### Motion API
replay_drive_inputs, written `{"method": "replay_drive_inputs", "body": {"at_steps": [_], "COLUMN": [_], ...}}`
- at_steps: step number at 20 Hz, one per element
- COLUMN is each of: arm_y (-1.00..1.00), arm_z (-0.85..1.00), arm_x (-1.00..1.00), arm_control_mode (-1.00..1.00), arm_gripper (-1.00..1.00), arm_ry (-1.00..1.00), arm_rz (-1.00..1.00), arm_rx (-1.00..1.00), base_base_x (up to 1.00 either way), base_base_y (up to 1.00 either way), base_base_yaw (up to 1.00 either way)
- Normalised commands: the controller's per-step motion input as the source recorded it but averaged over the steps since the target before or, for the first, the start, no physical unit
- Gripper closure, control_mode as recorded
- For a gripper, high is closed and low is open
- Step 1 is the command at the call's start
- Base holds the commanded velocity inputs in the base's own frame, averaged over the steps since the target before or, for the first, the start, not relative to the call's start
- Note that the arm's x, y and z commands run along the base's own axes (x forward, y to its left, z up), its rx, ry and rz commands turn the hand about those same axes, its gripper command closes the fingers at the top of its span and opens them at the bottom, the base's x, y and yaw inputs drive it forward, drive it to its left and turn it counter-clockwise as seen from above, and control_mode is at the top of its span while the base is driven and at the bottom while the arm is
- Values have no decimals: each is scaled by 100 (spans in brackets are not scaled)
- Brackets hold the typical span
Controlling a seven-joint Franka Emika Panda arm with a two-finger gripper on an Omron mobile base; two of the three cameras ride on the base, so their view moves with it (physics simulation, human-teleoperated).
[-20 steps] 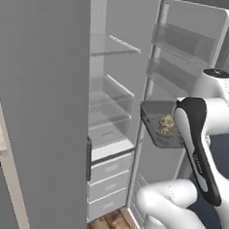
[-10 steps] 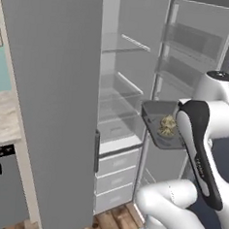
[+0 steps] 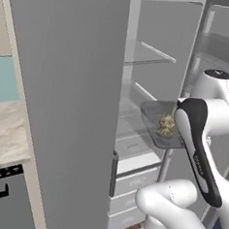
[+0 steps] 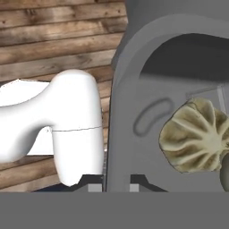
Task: Place two dumplings into each of the tupperware containers and then place the containers in the fridge.
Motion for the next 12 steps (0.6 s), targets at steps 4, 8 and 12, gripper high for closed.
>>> {"method": "replay_drive_inputs", "body": {"at_steps": [4, 8, 12], "arm_y": [0, 0, 0], "arm_z": [0, 0, 0], "arm_x": [0, 0, 0], "arm_control_mode": [100, 100, 100], "arm_gripper": [100, 100, 100], "arm_ry": [0, 0, 0], "arm_rz": [0, 0, 0], "arm_rx": [0, 0, 0], "base_base_x": [44, 50, 40], "base_base_y": [-16, -50, -45], "base_base_yaw": [7, 4, 1]}}
